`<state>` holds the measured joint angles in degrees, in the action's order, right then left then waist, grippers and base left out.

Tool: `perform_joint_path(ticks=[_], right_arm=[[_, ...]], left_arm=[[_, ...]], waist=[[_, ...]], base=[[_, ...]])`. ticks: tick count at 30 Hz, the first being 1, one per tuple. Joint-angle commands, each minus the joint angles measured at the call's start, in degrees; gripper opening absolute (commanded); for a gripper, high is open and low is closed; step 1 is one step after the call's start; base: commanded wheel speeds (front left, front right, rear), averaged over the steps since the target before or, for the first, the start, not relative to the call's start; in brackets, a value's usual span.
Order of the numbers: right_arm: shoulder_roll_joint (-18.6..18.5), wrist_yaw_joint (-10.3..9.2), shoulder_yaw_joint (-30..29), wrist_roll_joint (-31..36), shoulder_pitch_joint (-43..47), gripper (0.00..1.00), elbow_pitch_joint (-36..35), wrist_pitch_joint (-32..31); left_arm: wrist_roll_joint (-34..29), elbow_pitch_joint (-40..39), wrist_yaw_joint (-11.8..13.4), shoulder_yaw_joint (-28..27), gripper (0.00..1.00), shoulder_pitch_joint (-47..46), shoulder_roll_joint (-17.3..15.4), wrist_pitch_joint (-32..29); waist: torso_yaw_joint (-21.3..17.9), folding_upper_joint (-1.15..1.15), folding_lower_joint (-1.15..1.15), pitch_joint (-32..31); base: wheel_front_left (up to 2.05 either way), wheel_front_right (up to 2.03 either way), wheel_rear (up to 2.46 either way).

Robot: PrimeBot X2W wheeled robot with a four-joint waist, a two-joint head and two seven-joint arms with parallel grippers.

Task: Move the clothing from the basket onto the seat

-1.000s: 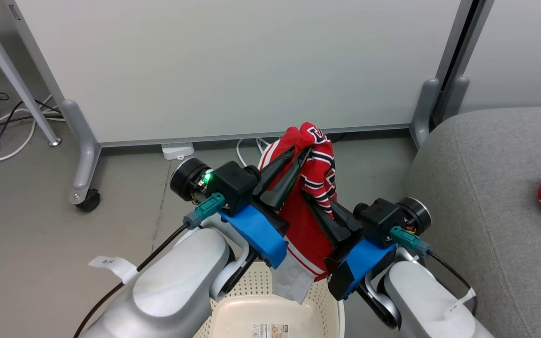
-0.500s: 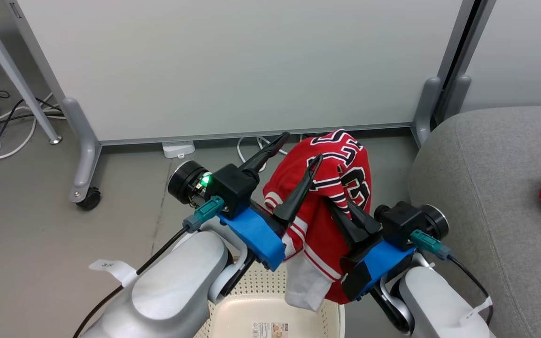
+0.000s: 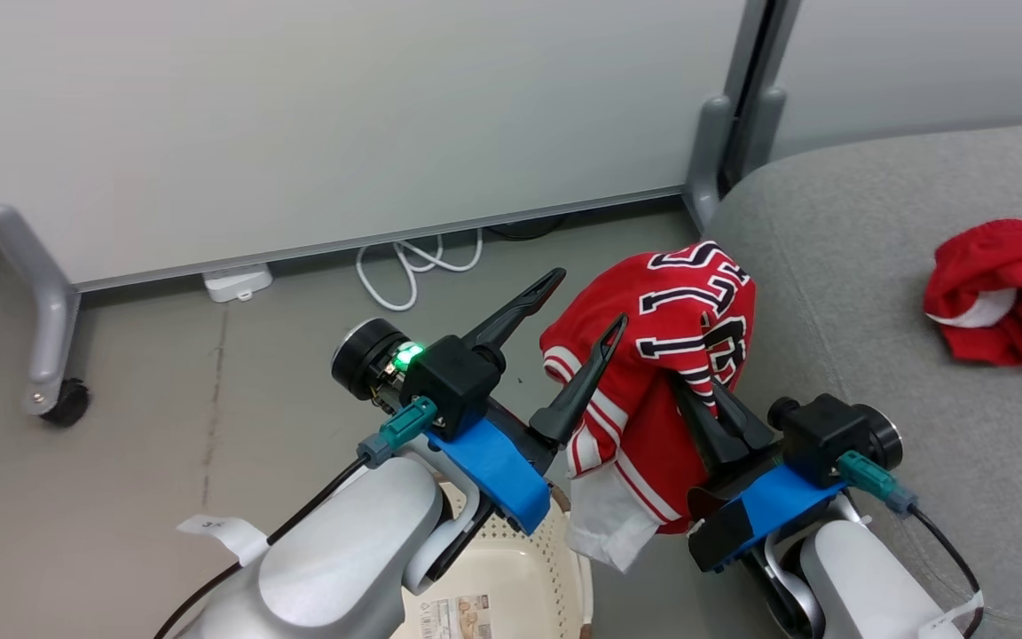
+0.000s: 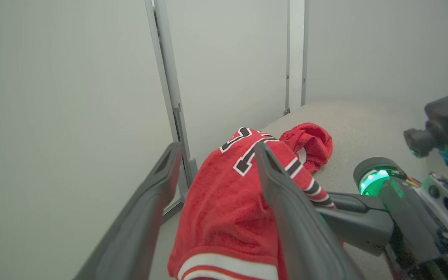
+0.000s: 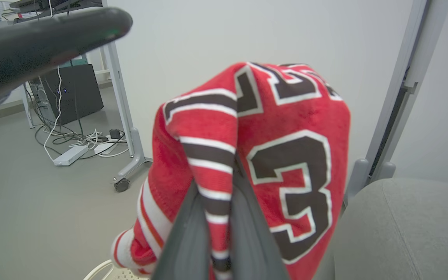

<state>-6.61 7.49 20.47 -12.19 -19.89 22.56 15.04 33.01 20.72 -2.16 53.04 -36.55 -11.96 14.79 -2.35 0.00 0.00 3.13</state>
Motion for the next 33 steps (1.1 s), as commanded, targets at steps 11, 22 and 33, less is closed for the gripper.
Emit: perform_joint_path(ticks=[11,22,33], right_arm=[[-0.38,0.02,-4.21,1.26,5.01,0.00,-4.70,0.21],[0.84,0.02,-6.65,1.29,7.53,0.00,-6.76,0.21],[1.07,0.02,-8.49,1.96,4.51,0.00,-7.91,0.21]], left_arm=[[-1.75,-0.27,-0.94,1.07,1.00,-0.85,1.00,0.38],[-2.53,0.59,-1.75,2.33,1.00,-2.06,1.85,0.38],[-2.82,0.45,-1.43,2.13,1.00,-2.75,1.14,0.32]], waist=[[-11.77,0.00,0.00,3.80],[-16.95,0.00,0.00,6.17],[-16.80,0.00,0.00,7.79]], base=[[0.00,0.00,0.00],[0.00,0.00,0.00],[0.00,0.00,0.00]])
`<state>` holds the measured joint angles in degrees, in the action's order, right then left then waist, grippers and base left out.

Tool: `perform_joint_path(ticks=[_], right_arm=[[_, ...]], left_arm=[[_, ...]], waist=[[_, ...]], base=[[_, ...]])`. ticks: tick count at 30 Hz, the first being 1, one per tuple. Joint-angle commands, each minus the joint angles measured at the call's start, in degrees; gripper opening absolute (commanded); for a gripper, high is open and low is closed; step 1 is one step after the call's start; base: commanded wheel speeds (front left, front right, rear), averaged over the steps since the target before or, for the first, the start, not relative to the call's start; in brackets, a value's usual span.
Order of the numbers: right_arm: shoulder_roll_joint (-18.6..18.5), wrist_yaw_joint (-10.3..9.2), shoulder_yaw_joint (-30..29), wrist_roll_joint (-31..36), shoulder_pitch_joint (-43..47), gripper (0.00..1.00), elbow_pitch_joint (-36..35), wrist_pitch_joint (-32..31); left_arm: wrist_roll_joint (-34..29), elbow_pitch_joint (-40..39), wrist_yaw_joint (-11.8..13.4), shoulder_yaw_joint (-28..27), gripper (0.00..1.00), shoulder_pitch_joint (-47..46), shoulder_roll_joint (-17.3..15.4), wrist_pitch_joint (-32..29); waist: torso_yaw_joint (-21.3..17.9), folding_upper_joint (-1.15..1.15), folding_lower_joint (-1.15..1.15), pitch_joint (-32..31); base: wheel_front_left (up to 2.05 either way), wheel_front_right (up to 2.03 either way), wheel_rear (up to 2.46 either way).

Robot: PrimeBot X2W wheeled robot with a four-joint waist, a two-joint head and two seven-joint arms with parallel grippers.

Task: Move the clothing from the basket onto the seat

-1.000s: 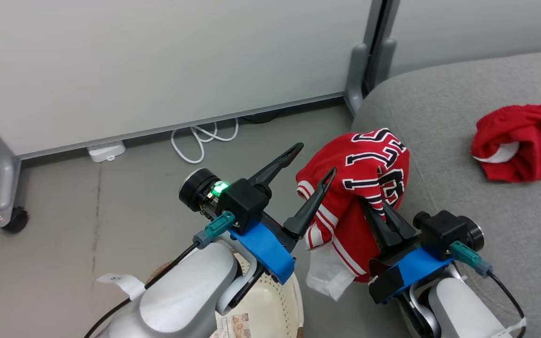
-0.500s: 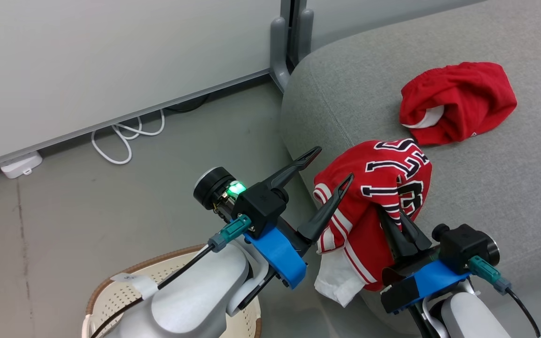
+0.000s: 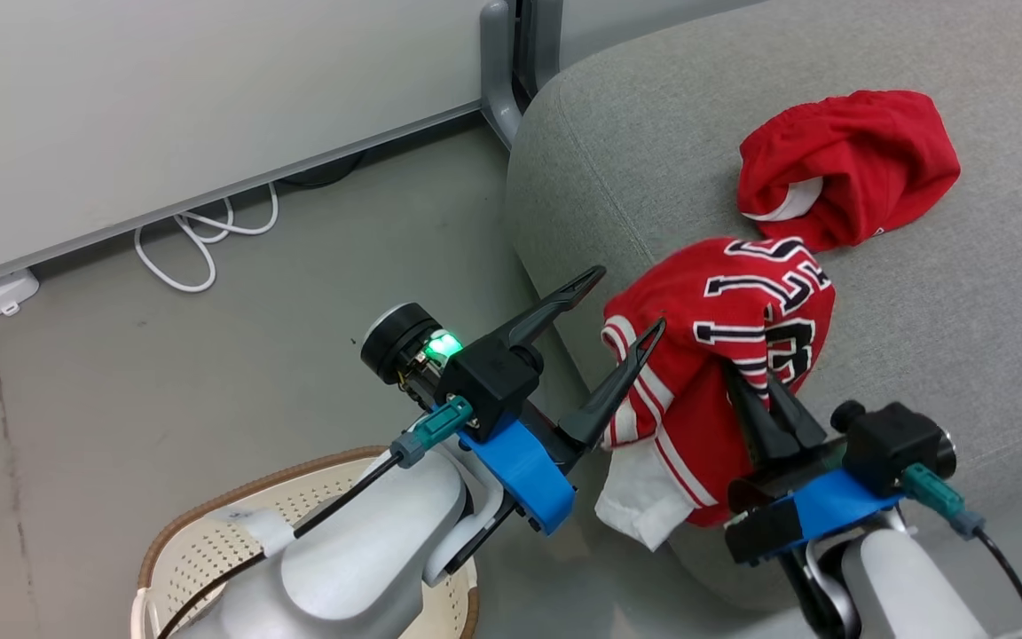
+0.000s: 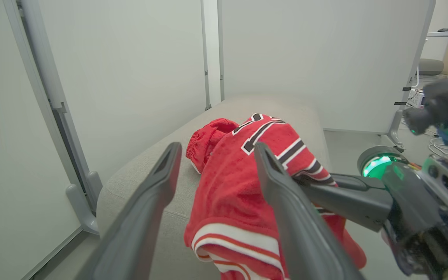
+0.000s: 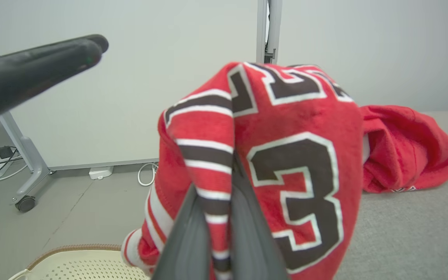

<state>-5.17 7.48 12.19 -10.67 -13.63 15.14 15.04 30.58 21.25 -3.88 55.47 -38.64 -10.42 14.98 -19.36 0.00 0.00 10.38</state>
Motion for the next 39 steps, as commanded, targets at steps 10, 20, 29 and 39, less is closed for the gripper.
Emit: perform_joint_path(ticks=[10,20,29,39], right_arm=[[-4.63,0.02,-7.39,0.96,-18.13,0.00,-4.26,0.21],[-14.32,0.02,-21.89,0.40,-40.89,0.00,-4.84,0.20],[-22.63,0.02,-32.77,-0.58,-46.71,0.00,5.84,0.20],[-19.81,0.02,-35.70,-1.26,-41.33,0.00,21.61,0.20]], left_arm=[[-2.14,-3.24,0.89,-0.23,1.00,-5.06,-2.35,-2.78],[-5.12,-8.22,1.42,-0.66,1.00,-11.90,-6.21,-7.33],[-6.33,-10.31,1.72,-0.43,1.00,-14.42,-7.35,-8.61],[-6.20,-10.54,2.07,-0.23,1.00,-14.72,-7.98,-8.57]], waist=[[2.27,0.00,0.00,11.02],[3.68,0.00,0.00,27.52],[4.07,0.00,0.00,33.98],[5.33,0.00,0.00,35.53]], base=[[0.00,0.00,0.00],[0.00,0.00,0.00],[0.00,0.00,0.00],[0.00,0.00,0.00]])
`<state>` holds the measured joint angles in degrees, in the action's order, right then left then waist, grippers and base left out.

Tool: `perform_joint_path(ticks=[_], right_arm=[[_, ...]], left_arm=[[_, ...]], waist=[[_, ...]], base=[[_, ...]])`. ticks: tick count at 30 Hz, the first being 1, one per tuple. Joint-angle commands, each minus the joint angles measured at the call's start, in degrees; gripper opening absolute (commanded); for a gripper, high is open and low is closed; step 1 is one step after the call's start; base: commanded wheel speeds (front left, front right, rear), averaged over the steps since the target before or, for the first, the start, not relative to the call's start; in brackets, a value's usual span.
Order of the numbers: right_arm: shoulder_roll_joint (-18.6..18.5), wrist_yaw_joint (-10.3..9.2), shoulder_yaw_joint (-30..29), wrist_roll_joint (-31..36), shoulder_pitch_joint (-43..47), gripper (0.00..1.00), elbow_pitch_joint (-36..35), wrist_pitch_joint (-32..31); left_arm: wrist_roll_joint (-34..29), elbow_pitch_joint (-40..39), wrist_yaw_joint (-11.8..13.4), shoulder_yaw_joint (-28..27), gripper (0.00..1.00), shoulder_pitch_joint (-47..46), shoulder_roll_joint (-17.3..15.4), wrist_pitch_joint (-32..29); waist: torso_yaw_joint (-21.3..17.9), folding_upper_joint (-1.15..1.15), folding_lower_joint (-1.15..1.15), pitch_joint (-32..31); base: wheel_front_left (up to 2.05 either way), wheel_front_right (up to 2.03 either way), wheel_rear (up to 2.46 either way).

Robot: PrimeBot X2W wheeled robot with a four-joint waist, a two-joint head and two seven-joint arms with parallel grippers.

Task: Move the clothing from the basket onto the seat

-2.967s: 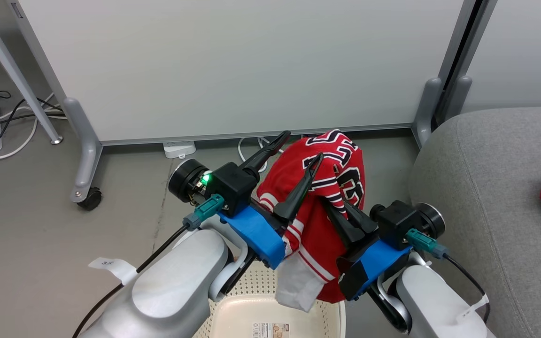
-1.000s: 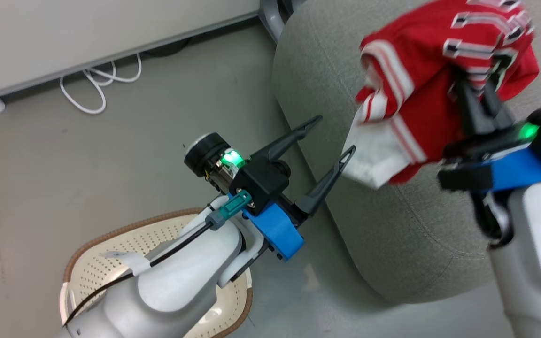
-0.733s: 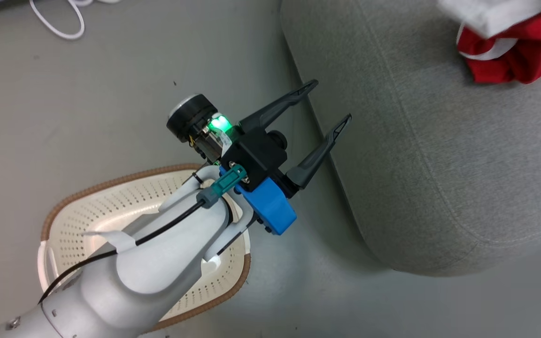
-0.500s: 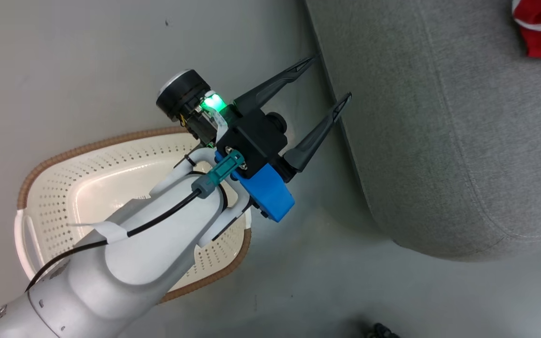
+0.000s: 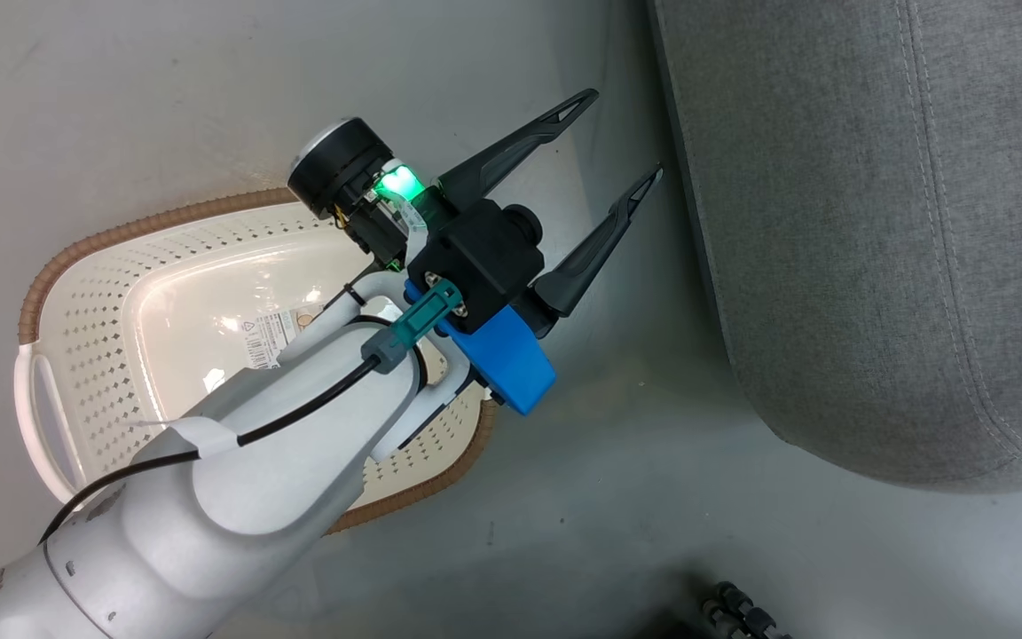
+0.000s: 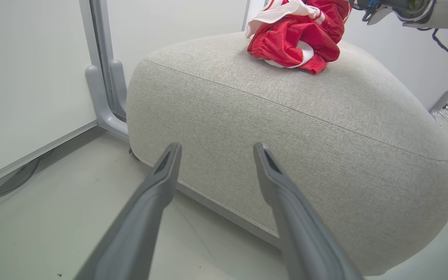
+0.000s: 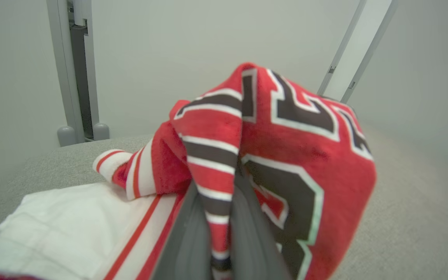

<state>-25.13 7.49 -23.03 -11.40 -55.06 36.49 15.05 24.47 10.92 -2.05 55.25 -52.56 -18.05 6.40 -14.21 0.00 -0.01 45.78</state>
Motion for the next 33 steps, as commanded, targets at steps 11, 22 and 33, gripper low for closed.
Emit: perform_joint_path(ticks=[11,22,33], right_arm=[[3.13,0.01,-3.91,0.49,5.38,1.00,-2.88,0.18],[9.78,0.01,-0.74,4.03,24.09,1.00,-20.08,0.18],[14.30,0.01,10.48,2.92,34.11,1.00,-28.82,0.18]], left_arm=[[0.74,1.03,0.83,0.14,1.00,0.57,0.60,2.15],[3.95,5.60,2.22,-2.32,1.00,6.02,2.90,7.95],[1.83,0.17,4.49,-17.36,1.00,20.34,4.23,8.79]], waist=[[1.37,0.00,0.01,-2.04],[2.77,0.00,0.01,-13.98],[8.57,0.00,0.01,-27.86]], base=[[0.00,0.00,0.00],[0.00,0.00,0.00],[0.00,0.00,0.00]])
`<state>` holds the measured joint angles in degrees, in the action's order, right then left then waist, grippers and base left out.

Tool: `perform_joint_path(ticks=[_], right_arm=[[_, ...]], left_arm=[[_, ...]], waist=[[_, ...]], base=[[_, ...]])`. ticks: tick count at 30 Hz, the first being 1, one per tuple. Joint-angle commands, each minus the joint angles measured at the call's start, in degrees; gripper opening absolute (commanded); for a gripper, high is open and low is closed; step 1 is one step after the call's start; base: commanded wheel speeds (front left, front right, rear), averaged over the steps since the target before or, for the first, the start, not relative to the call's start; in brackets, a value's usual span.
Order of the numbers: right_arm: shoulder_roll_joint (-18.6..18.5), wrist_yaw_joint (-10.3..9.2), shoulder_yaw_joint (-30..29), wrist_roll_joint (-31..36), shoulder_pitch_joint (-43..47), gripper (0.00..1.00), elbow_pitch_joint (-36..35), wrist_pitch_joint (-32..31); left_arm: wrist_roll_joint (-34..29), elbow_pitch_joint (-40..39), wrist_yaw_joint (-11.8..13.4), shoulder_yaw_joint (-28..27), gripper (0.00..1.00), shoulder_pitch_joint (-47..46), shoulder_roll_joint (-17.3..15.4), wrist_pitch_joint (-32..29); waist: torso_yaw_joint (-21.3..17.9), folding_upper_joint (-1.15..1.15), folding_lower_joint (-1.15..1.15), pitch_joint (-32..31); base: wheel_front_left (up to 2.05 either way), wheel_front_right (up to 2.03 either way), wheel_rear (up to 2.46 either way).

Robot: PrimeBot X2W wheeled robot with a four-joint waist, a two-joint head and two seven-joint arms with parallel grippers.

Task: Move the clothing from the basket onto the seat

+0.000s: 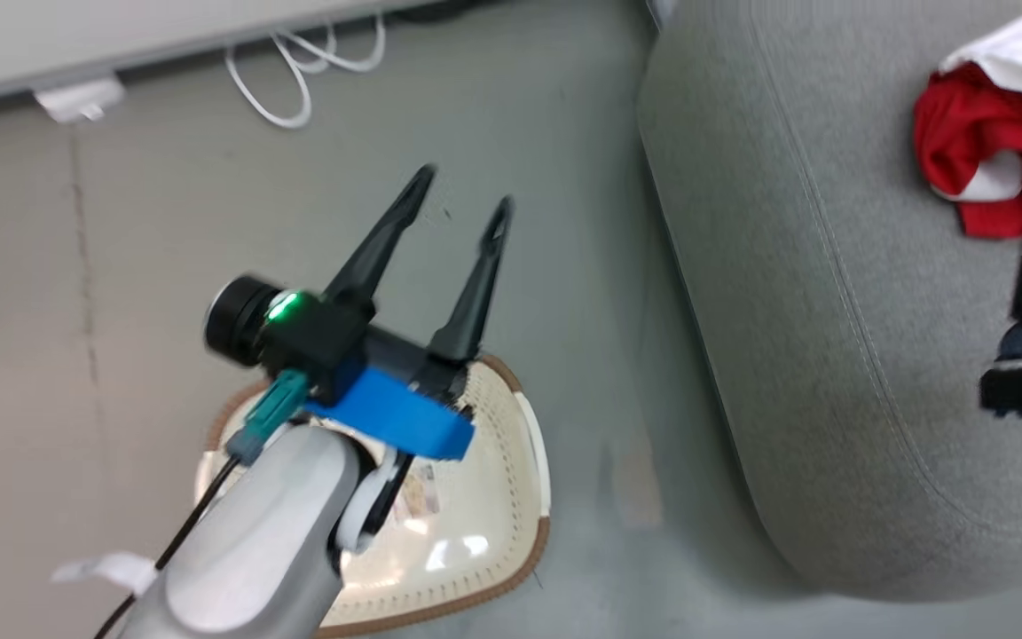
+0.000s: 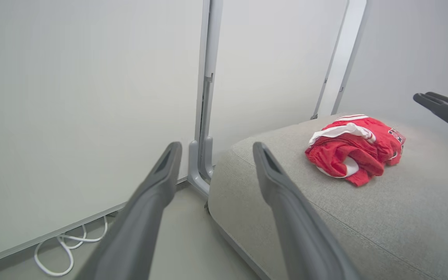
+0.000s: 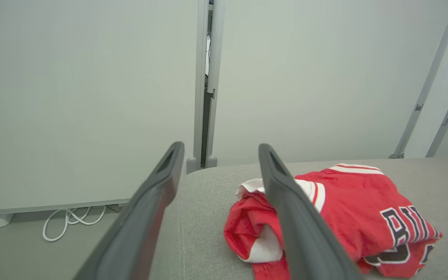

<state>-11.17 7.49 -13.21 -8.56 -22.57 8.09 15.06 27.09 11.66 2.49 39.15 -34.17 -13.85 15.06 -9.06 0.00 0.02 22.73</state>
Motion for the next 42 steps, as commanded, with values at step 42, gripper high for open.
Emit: perform_joint_path(ticks=[42], right_arm=[[8.17,0.02,8.42,2.10,22.94,1.00,0.70,0.18]], left_arm=[[-18.51,0.17,-9.07,-36.27,1.00,32.92,10.45,0.15]], waist=[[11.19,0.00,-0.02,-24.42]], base=[[0.00,0.00,0.00]])
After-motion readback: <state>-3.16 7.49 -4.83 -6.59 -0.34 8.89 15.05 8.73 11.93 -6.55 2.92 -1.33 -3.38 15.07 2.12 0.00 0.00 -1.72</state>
